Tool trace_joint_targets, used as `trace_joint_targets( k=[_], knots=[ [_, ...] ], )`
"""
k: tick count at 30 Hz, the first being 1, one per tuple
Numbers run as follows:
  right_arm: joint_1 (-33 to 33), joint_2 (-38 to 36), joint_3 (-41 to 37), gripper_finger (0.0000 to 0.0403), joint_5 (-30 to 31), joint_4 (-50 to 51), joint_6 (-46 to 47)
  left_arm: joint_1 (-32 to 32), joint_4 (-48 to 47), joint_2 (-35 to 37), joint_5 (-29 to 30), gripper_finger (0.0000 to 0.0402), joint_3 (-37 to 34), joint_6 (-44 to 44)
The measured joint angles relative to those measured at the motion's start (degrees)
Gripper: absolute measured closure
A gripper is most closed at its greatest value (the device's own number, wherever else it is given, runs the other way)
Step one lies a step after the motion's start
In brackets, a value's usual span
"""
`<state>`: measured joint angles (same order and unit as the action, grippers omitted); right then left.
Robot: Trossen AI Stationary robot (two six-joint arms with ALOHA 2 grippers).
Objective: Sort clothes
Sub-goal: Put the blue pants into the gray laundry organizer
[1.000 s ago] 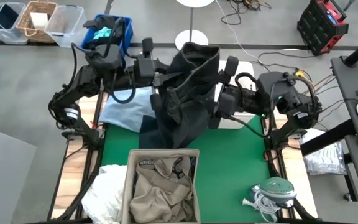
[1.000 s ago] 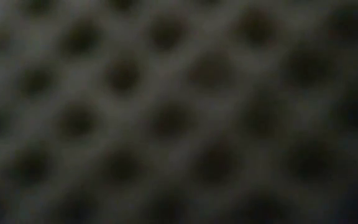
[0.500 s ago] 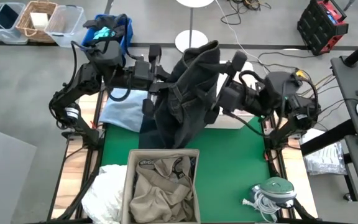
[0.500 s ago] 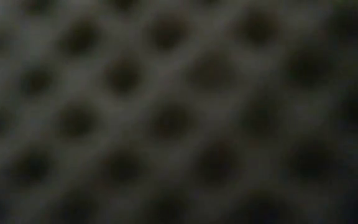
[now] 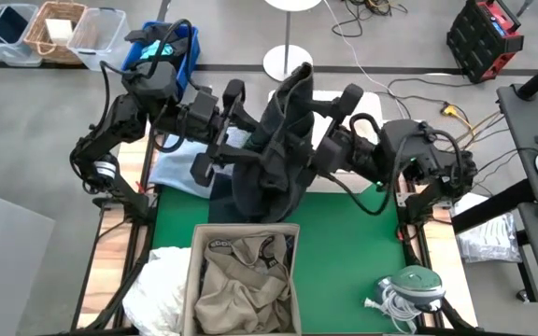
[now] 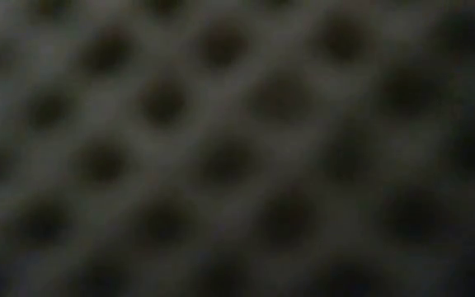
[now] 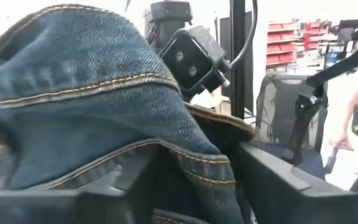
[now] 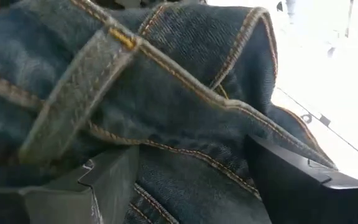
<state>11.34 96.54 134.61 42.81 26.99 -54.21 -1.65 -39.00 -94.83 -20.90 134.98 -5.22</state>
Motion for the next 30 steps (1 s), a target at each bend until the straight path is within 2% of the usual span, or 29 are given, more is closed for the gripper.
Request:
trace_joint_targets(
  k=[5,9,15,19,24,30],
  knots=[
    [-0.24,1.15,0.0,0.0121,1.23,-0.22,-0.51,0.22,0.08,-0.28,5.16,0.017,0.02,1.33],
    [-0.42,1.95,-0.02,0.012,1.8,-0.93,-0.6,0.22,0.74,-0.91,12.1,0.0167,0.02,1.94],
    [-1.0,3.12,0.24,0.0121,4.19,-2.38,-0.57,0.2,1.85,-1.52,17.63,0.0167,0.02,3.33],
    [-1.05,3.12,0.24,0.0122,4.28,-2.26,-0.01,0.15,1.67,-1.73,18.46,0.017,0.02,3.37],
    [-0.99,3.14,0.26,0.0121,4.06,-3.26,0.03,0.11,1.15,-1.73,17.66,0.0171,-0.04,-0.74],
    [-0.99,3.16,0.26,0.0124,3.97,-3.63,0.08,0.13,1.88,-1.73,19.48,0.0171,-0.03,3.59]
  ],
)
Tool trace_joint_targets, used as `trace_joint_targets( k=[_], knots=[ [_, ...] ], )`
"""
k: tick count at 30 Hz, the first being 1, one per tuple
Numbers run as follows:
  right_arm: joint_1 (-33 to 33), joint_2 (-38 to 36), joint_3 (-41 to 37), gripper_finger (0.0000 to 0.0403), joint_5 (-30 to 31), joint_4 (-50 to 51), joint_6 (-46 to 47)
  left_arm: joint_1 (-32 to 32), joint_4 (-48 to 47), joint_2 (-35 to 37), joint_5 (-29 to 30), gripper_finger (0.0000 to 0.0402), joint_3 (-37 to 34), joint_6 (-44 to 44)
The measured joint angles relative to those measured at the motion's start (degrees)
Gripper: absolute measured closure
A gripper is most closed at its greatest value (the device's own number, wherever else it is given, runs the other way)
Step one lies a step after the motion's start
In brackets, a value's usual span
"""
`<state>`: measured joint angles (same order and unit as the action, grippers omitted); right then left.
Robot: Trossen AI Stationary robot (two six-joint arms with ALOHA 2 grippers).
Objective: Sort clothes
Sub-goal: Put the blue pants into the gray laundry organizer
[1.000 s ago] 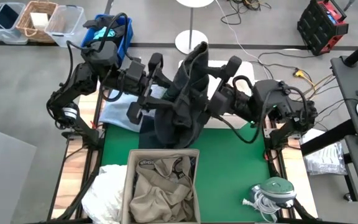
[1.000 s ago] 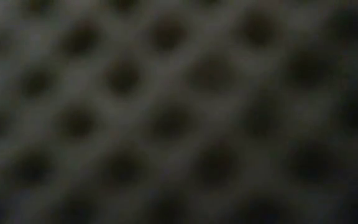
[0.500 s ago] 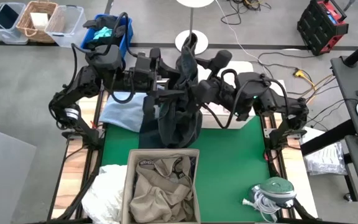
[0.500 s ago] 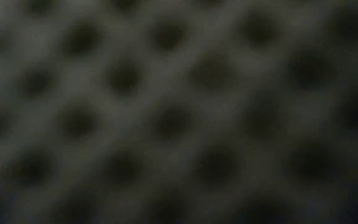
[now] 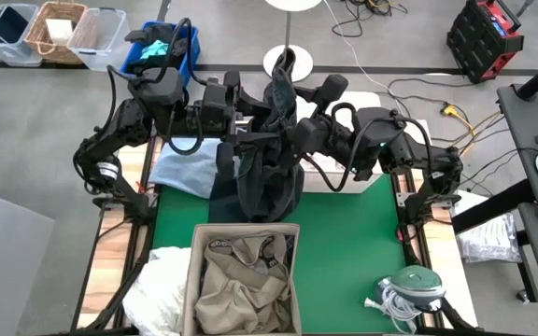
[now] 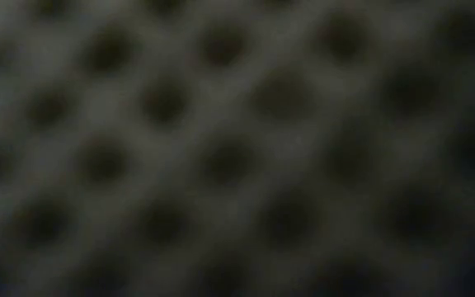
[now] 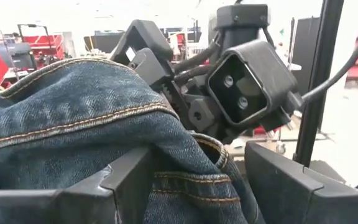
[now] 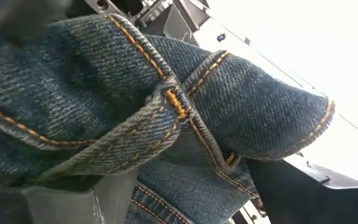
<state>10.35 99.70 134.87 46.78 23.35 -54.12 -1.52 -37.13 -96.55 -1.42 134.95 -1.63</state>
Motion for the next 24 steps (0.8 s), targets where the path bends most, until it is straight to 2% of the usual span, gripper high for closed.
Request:
trace_joint_targets(
  k=[4,11,14,16,17,18,24],
  knots=[
    [0.0,-0.07,0.09,0.0124,0.22,-0.41,0.1,0.0,3.94,-0.72,0.45,0.0171,-0.16,2.38],
    [0.09,-0.07,0.09,0.0126,0.15,-0.23,0.12,0.0,3.0,-0.81,0.56,0.0184,-0.19,-0.84],
    [0.09,-0.02,0.09,0.0126,0.24,0.04,0.12,0.03,1.83,-0.81,4.04,0.0241,-0.17,-1.3],
    [0.0,0.06,0.09,0.0126,1.05,0.12,0.11,0.23,1.21,-0.82,10.28,0.0312,-0.17,-1.41],
    [-0.04,0.07,0.09,0.0126,1.94,0.19,0.0,0.24,1.02,-0.86,12.21,0.0354,-0.17,-1.82],
    [-0.1,0.07,0.07,0.0126,2.7,0.19,-0.28,0.24,1.12,-0.88,13.06,0.0376,-0.19,-1.97],
    [0.89,-0.78,0.09,0.0126,12.38,-0.94,-0.96,0.1,7.6,-0.22,14.96,0.0397,-0.36,-5.89]
  ],
)
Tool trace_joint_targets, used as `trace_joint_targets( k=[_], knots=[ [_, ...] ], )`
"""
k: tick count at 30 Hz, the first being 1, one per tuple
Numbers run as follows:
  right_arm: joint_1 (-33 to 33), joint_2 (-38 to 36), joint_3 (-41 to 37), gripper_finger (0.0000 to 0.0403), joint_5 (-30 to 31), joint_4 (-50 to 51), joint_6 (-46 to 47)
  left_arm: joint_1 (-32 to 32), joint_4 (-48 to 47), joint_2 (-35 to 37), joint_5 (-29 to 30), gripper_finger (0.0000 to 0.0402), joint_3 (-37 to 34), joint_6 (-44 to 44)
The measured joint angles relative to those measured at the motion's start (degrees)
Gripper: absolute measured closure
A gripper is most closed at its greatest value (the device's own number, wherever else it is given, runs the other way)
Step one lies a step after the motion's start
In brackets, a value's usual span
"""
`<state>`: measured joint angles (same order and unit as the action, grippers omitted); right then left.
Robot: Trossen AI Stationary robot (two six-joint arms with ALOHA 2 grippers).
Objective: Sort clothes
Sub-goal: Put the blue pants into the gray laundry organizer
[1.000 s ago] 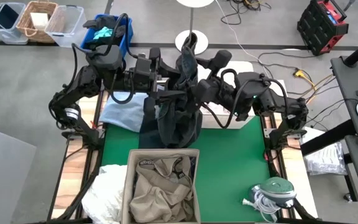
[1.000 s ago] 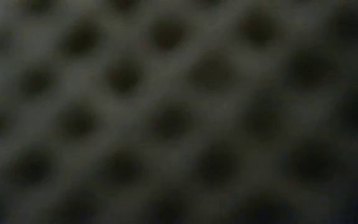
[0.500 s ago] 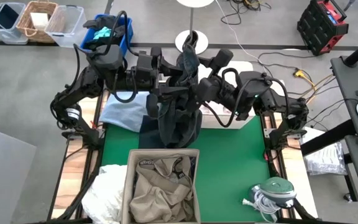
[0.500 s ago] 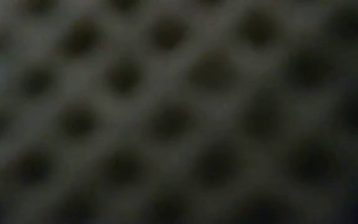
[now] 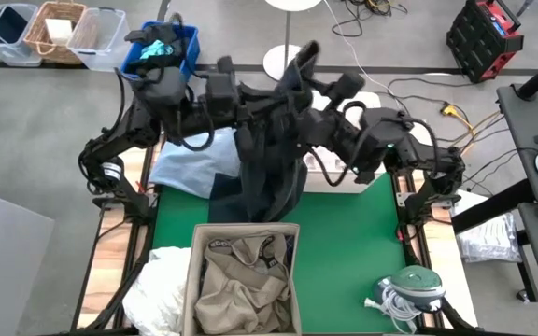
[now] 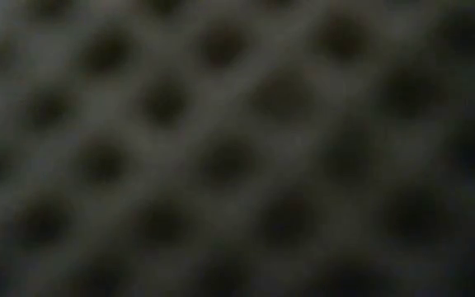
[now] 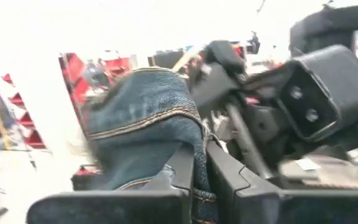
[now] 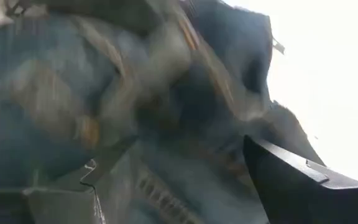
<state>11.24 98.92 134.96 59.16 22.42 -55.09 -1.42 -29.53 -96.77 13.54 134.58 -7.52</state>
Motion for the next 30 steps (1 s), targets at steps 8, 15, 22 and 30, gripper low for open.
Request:
trace_joint_targets(
  k=[8,15,22,30],
  knots=[
    [0.82,-7.1,0.08,0.0126,-5.7,2.22,15.19,-0.58,8.28,6.45,-3.2,0.04,0.1,-1.02],
    [-3.51,-13.65,0.13,0.0126,-42.78,11.63,38.05,-0.58,18.99,8.43,-14.91,0.0401,0.14,2.92],
    [-7.16,-12.5,0.09,0.0126,-53.08,14.61,42.49,-0.54,29.67,8.23,-30.43,0.0401,0.44,13.63],
    [-10.33,-7.46,0.02,0.0103,-59.64,11.31,44.35,-0.57,29.51,5.08,-34.25,0.0401,0.37,20.59]
  ],
)
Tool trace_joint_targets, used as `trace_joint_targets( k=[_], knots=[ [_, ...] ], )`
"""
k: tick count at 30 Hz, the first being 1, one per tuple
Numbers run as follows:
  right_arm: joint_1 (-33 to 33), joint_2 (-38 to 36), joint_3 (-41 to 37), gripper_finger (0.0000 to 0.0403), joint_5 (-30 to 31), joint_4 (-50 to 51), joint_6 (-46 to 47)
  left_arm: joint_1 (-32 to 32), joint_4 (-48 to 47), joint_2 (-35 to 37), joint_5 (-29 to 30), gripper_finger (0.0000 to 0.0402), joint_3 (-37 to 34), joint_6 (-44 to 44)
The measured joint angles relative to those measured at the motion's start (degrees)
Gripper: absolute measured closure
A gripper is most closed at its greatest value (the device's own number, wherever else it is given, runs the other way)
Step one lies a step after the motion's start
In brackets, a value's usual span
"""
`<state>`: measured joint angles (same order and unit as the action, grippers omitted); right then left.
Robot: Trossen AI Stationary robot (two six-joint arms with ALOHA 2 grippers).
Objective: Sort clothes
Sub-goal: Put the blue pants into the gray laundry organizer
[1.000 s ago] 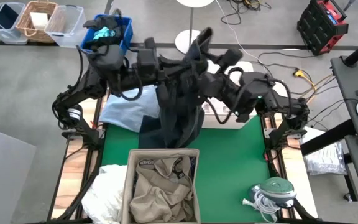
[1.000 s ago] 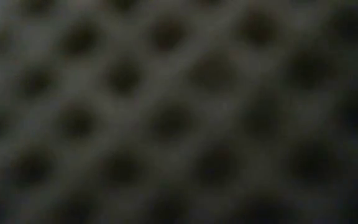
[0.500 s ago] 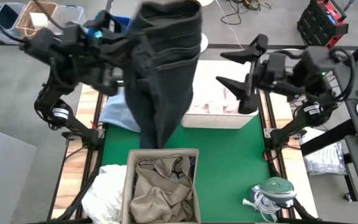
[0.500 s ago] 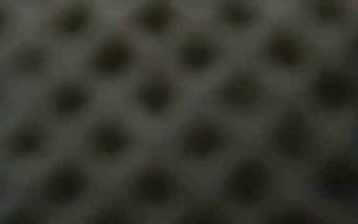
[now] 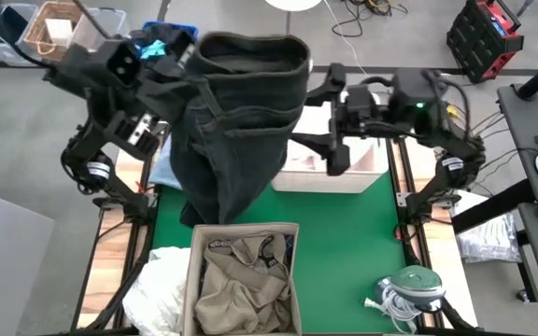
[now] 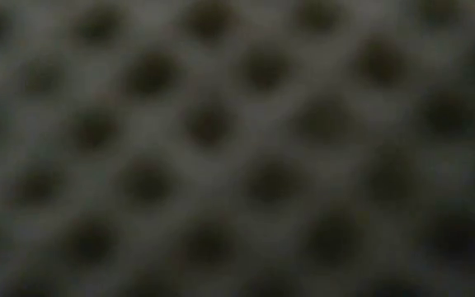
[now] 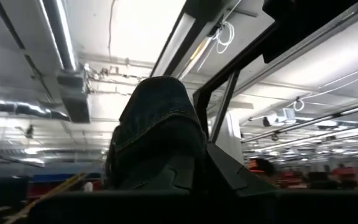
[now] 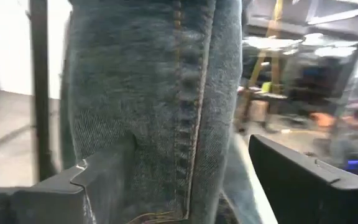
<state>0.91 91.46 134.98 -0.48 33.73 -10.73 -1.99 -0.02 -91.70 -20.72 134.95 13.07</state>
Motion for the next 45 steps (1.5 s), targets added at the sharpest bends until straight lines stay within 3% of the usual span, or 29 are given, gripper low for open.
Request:
trace_joint_targets(
  k=[3,12,16,21,27,30,33,41,45],
  knots=[
    [-2.05,1.35,0.0,0.0091,-4.72,-0.44,2.57,-0.01,1.0,-1.2,-1.75,0.0401,0.01,2.23],
    [-6.61,7.38,0.02,0.0095,-32.4,-12.17,12.64,-0.08,4.1,-3.87,-3.05,0.0401,0.03,7.51],
    [-6.36,9.79,-0.02,0.0105,-38.97,-18.17,13.7,-0.8,3.76,-4.34,-2.96,0.0401,0.06,9.04],
    [-4.92,10.4,-0.04,0.0156,-38.52,-19.49,10.71,-2.35,0.39,-4.25,-2.42,0.0401,0.07,10.44],
    [-4.27,9.51,-0.07,0.0327,-37.08,-19.53,5.51,-3.79,-4.09,-4.16,0.55,0.0401,0.12,10.46],
    [-3.85,8.54,-0.07,0.0335,-34.4,-19.58,3.34,-4.22,-7.02,-4.1,5.54,0.0394,0.12,10.49],
    [-3.63,7.44,-0.09,0.0335,-33.4,-19.51,2.6,-5.47,-11.7,-3.36,6.66,0.0367,0.12,10.88],
    [-3.52,3.91,-0.09,0.0335,-29.74,-18.89,0.12,-10.28,-23.02,1.89,5.79,0.0217,0.05,9.86],
    [-2.76,2.37,-0.09,0.0335,-24.29,-19.13,-4.0,-14.15,-28.17,4.65,5.83,0.0155,0.05,7.25]
  ],
)
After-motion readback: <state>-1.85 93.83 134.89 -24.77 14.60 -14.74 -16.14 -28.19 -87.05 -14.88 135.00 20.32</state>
